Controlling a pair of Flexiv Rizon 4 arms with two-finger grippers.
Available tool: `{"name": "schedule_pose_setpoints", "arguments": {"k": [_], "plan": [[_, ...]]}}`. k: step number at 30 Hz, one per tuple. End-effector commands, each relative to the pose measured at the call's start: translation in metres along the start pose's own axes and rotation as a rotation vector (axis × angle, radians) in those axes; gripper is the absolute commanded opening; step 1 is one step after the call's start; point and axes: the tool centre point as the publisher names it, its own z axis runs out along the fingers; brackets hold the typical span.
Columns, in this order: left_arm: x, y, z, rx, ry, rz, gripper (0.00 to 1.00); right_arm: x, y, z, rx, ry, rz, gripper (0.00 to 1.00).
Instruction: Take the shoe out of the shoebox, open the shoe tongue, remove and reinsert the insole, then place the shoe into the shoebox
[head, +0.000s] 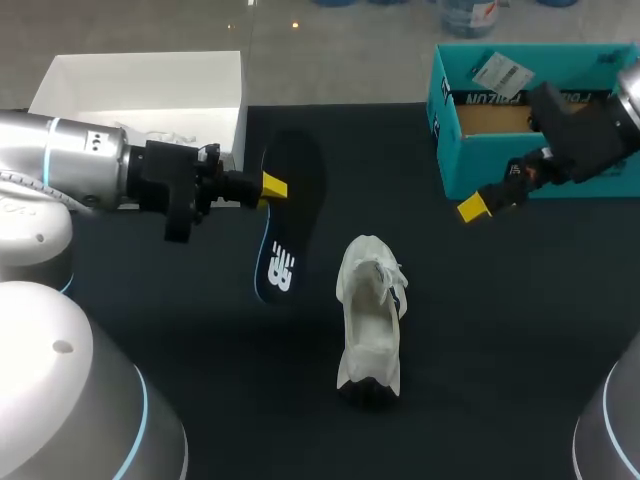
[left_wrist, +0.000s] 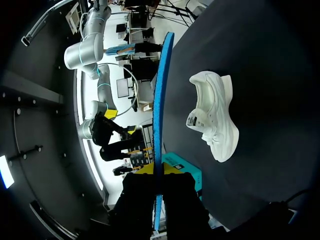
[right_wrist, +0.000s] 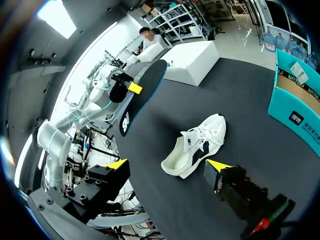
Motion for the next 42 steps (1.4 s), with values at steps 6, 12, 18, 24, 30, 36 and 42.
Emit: {"name": "schedule_pose_setpoints", "arguments": {"k": [6, 12, 18, 24, 30, 36, 42], "plan": [[0.000, -0.001, 0.000, 0.000, 0.002, 0.001, 0.00, -0.008, -0.007, -0.023, 0.016, -0.053, -0.083, 1.00], [0.000, -0.001, 0.000, 0.000, 0.002, 0.001, 0.00, -0.018, -0.014, -0.039, 0.019, -0.058, -0.210, 1.00], [0.000, -0.001, 0.000, 0.000, 0.002, 0.001, 0.00, -0.030, -0.014, -0.047, 0.057, -0.078, -0.272, 1.00], [0.000, -0.001, 0.000, 0.000, 0.002, 0.001, 0.00, -0.044, -0.009, -0.057, 0.106, -0.111, -0.310, 1.00], [0.000, -0.001, 0.000, 0.000, 0.002, 0.001, 0.00, -0.053, -0.008, -0.069, 0.144, -0.121, -0.352, 1.00], [0.000, -0.001, 0.000, 0.000, 0.002, 0.001, 0.00, -0.058, -0.010, -0.079, 0.167, -0.116, -0.453, 1.00], [0.000, -0.001, 0.000, 0.000, 0.002, 0.001, 0.00, -0.057, -0.007, -0.084, 0.190, -0.097, -0.502, 1.00]]}}
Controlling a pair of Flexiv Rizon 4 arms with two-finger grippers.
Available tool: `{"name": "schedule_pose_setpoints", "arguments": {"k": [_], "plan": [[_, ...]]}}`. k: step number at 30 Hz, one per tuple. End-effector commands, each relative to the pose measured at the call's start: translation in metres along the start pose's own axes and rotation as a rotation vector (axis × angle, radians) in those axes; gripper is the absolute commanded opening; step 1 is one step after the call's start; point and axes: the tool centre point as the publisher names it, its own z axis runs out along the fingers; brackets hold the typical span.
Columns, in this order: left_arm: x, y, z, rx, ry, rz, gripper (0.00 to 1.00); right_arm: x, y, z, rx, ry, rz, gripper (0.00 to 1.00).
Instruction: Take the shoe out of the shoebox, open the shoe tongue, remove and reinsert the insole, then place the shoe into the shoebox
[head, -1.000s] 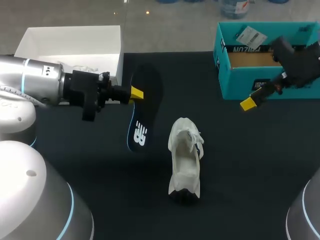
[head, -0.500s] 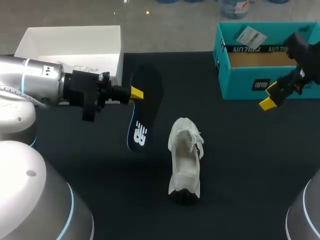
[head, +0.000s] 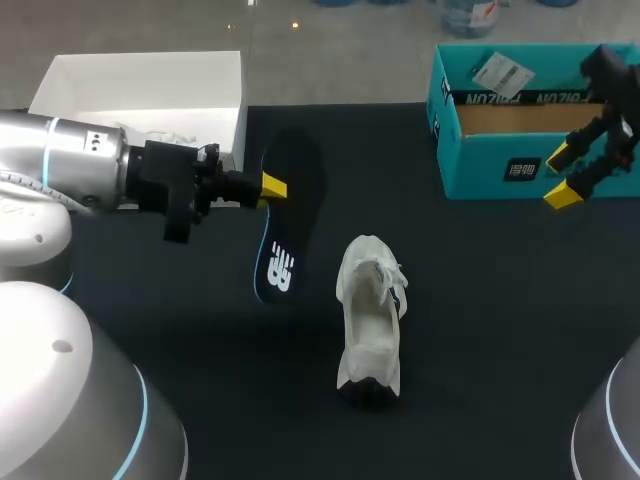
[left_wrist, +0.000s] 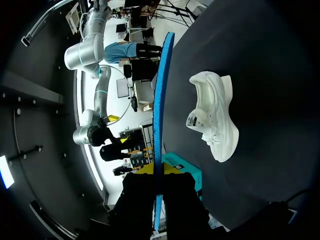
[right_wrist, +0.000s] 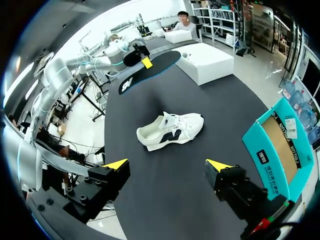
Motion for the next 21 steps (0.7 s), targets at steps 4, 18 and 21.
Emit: {"name": "schedule_pose_setpoints", "arguments": {"k": [4, 18, 21], "plan": [[-0.0003, -0.0003, 0.0004, 0.000, 0.002, 0.001, 0.00, -0.0024, 0.0076, -0.0025, 0.015, 0.016, -0.050, 1.00], [-0.0003, -0.0003, 0.0004, 0.000, 0.002, 0.001, 0.00, 0.0028, 0.0152, -0.0014, 0.009, 0.036, -0.097, 1.00], [-0.0003, -0.0003, 0.0004, 0.000, 0.002, 0.001, 0.00, 0.0028, 0.0152, -0.0014, 0.009, 0.036, -0.097, 1.00]]}}
